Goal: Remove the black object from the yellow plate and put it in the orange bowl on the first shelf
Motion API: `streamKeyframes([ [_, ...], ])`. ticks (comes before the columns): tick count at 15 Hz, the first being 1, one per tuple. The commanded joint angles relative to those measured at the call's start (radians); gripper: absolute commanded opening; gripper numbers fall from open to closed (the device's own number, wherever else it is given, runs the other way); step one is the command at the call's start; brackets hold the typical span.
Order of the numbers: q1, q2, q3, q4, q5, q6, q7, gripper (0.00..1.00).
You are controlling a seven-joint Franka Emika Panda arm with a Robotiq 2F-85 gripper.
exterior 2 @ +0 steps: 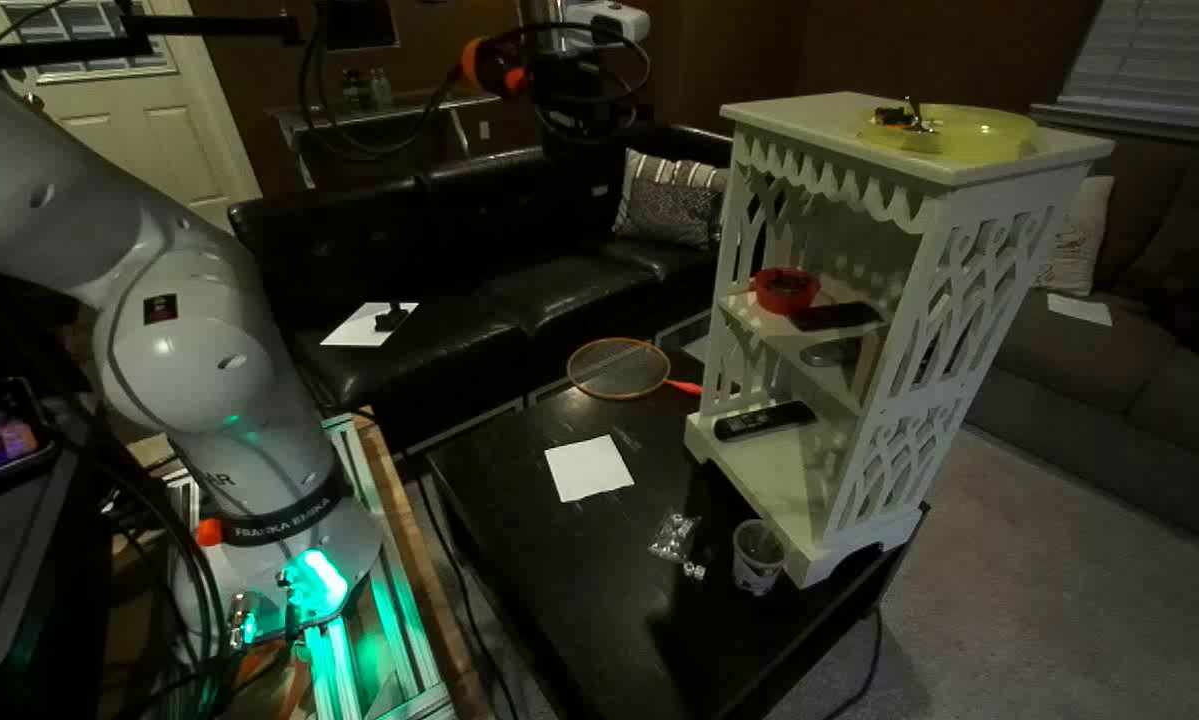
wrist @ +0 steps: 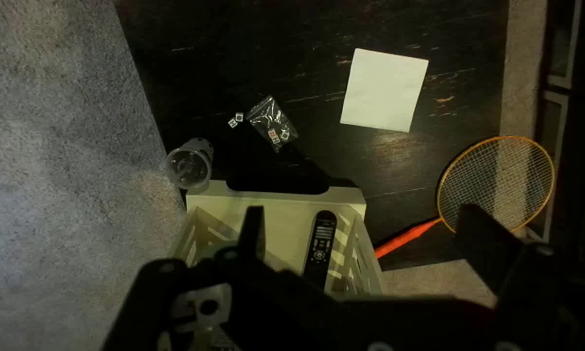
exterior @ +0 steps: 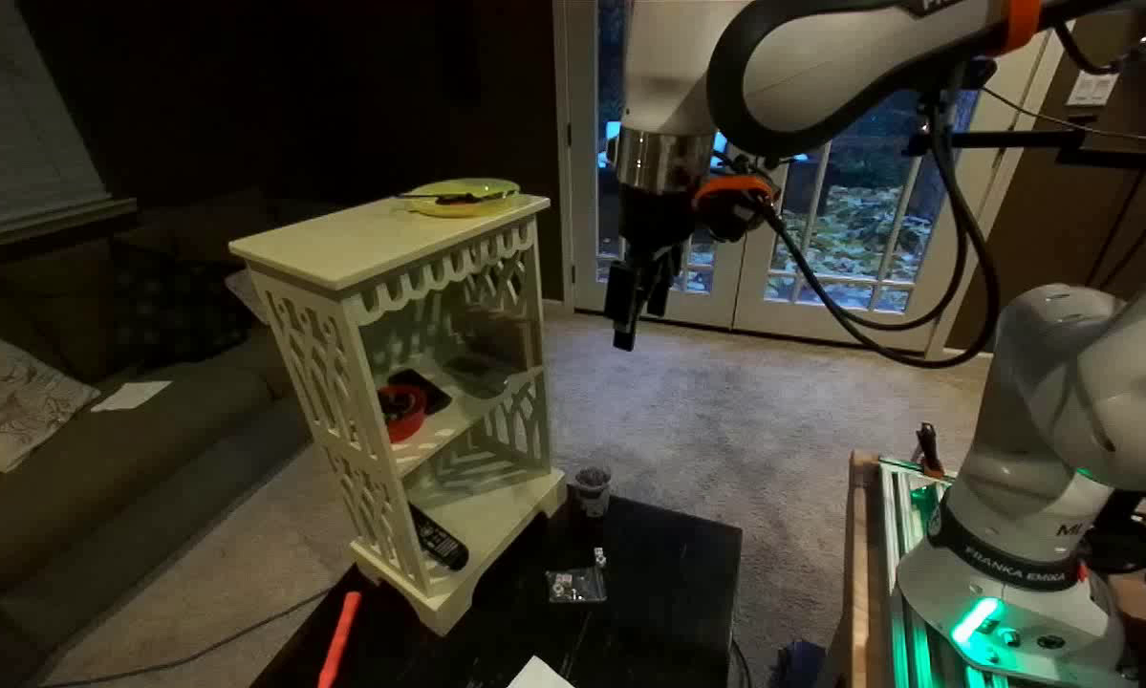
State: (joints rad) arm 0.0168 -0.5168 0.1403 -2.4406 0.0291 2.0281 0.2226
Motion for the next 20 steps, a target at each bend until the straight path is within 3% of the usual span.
streamKeyframes([
  [1, 0.009, 0.001, -0.008, 0.002, -0.005, -0.003, 0.004, 1.0],
  [10, 0.009, 0.001, -0.008, 0.002, -0.005, -0.003, 0.004, 1.0],
  [12, -0.004, -0.027, -0.011, 0.01, 0.023, 0.097, 0.065, 1.0],
  [17, -0.041, -0.01, -0.033, 0.178, 0.023, 0.17, 0.151, 1.0],
  [20, -0.09, 0.042, -0.012, 0.301, -0.009, 0.25, 0.243, 1.0],
])
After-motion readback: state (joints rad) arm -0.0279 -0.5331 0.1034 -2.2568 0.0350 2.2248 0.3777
